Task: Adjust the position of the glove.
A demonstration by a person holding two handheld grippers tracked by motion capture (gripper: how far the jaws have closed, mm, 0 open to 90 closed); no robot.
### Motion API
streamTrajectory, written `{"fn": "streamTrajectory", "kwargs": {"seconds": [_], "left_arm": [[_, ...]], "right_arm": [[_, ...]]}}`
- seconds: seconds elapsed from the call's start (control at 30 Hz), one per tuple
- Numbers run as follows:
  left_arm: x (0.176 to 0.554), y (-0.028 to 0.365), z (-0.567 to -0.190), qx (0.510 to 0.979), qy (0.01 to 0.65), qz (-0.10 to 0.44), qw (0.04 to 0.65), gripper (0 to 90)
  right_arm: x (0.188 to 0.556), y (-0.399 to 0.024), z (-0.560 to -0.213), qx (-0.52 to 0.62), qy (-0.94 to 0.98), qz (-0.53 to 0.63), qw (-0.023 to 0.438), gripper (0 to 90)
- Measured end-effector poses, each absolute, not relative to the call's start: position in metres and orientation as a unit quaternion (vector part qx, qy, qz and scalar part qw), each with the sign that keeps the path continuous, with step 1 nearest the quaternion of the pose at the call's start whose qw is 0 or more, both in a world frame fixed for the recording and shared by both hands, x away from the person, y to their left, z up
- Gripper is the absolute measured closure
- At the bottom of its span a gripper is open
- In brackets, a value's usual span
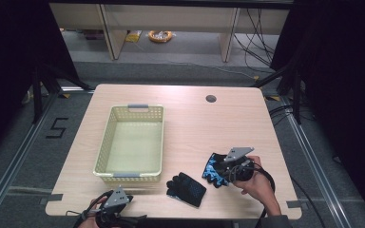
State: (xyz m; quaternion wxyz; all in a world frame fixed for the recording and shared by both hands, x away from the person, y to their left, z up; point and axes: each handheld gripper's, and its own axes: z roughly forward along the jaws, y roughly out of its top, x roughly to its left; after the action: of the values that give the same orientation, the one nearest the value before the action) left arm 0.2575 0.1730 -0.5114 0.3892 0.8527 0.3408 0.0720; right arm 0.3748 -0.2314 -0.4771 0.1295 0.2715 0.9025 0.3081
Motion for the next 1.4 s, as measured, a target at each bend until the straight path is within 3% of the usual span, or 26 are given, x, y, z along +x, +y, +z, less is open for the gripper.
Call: {"fn": "streamTrajectory", "kwargs": {"seconds": [0.4,0.9,1.4], "left_arm": [[0.257,0.173,-0.511,0.856,0.336,0.07,0.386,16.9],[0.256,0.172,-0.513,0.849,0.35,0.065,0.39,17.5],[0.258,0.164,-0.503,0.842,0.342,0.08,0.41,20.2]], "right_arm": [[0.38,-0.229,-0.493,0.282,0.912,0.278,0.104,62.9],[0.38,-0.223,-0.49,0.277,0.916,0.265,0.114,85.7],[0.352,-0.225,-0.446,0.342,0.852,0.369,0.147,87.3]]}}
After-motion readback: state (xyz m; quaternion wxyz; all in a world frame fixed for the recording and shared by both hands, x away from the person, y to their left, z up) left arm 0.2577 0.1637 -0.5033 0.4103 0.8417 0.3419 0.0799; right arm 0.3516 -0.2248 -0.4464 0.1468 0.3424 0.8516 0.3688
